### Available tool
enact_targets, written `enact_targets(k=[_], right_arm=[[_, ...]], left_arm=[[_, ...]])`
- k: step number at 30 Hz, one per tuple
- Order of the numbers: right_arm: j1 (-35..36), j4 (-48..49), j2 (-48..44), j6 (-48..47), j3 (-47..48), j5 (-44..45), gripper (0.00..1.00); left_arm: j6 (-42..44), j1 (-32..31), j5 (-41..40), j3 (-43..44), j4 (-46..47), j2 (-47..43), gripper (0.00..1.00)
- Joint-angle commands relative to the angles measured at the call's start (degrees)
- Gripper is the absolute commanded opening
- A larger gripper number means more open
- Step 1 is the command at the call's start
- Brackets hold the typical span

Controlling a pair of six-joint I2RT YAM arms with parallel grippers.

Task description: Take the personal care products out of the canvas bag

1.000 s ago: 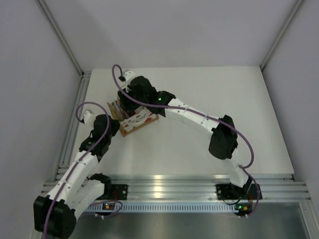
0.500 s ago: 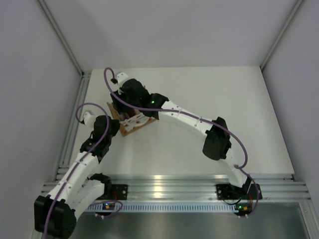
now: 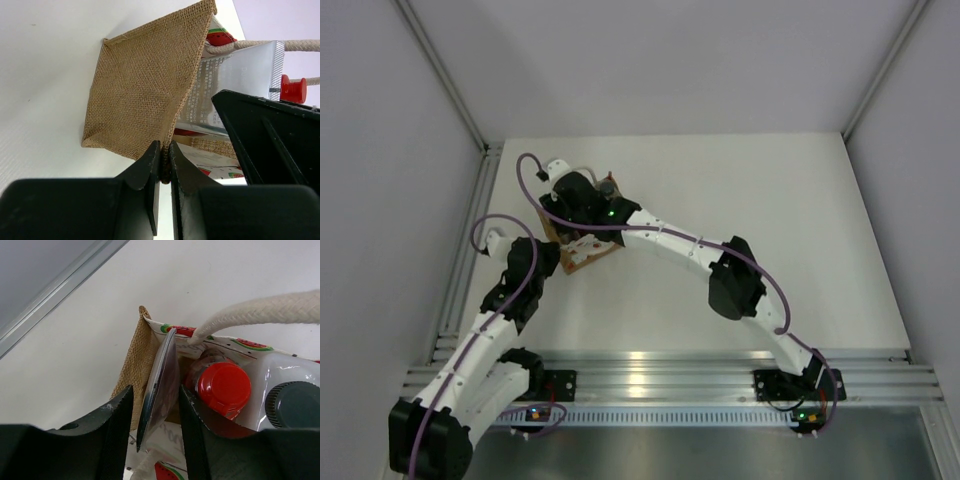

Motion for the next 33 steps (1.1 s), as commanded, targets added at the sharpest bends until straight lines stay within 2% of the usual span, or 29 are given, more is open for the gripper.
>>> enact_targets(k=[1, 18, 33], right_arm=[[0.7, 1.4, -0.1, -1.0, 2.5, 2.0, 0.40], [0.7, 4.7, -1.7, -1.0, -3.2, 3.2, 0.36], [0.6, 9.8, 2.7, -0.7, -4.2, 2.9, 0.43]], left_arm=[[-1.0, 0.1, -1.0, -1.7, -2.4, 0.0, 0.00], [-2.2, 0.1, -2.5, -2.3, -2.7, 0.3, 0.00], [-3.1, 0.1, -2.3, -2.9, -2.8, 0.5, 0.00]])
